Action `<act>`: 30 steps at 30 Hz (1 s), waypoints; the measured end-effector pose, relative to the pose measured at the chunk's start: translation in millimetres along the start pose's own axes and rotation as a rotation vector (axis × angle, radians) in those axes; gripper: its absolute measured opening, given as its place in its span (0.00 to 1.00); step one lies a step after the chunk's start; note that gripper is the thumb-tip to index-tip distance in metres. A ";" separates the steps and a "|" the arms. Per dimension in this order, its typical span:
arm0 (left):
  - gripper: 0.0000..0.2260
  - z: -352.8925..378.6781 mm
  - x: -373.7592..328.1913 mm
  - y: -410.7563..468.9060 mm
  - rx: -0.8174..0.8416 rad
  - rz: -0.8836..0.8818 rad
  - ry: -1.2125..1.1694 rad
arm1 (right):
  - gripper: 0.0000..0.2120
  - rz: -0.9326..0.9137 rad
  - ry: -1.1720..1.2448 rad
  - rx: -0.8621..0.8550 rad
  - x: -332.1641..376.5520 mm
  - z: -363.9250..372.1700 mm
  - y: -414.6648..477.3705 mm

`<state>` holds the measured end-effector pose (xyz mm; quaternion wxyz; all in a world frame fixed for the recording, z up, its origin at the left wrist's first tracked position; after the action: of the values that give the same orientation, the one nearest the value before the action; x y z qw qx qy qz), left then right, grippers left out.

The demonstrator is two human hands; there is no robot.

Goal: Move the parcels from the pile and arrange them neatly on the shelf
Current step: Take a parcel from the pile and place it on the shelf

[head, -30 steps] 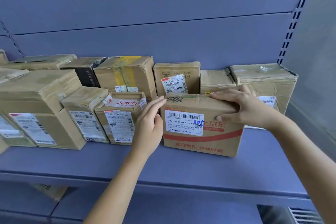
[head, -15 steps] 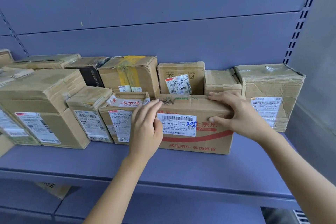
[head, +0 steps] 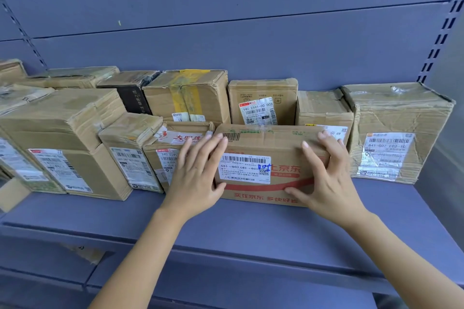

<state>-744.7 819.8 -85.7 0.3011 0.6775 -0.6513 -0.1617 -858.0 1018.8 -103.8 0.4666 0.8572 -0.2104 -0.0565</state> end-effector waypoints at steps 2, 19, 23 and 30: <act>0.50 5.7 0.5 1.3 0.021 -0.006 0.038 | 0.52 -0.008 -0.019 -0.016 -4.1 3.5 0.2; 0.41 5.1 11.2 -9.0 -0.143 -0.059 -0.039 | 0.50 0.040 0.087 -0.083 -4.9 1.9 -21.0; 0.39 9.4 24.9 -11.7 -0.088 -0.152 -0.026 | 0.55 0.160 0.259 0.028 -16.0 9.4 -20.1; 0.37 18.9 22.0 -9.2 -0.058 -0.179 -0.023 | 0.48 0.146 0.339 0.041 -14.0 14.1 -16.5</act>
<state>-746.9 794.3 -102.1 0.2975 0.7219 -0.5868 -0.2147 -869.7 1021.5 -126.6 0.4805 0.8463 -0.1916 0.1271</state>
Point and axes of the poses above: each hand's wrist, its own y-axis towards the middle knuckle, its own z-axis out of the palm, x = y × z, the point moved 8 cm from there along y, towards the middle knuckle, and after that the axes turned 2 degrees about -x, right-handed, at the moved point
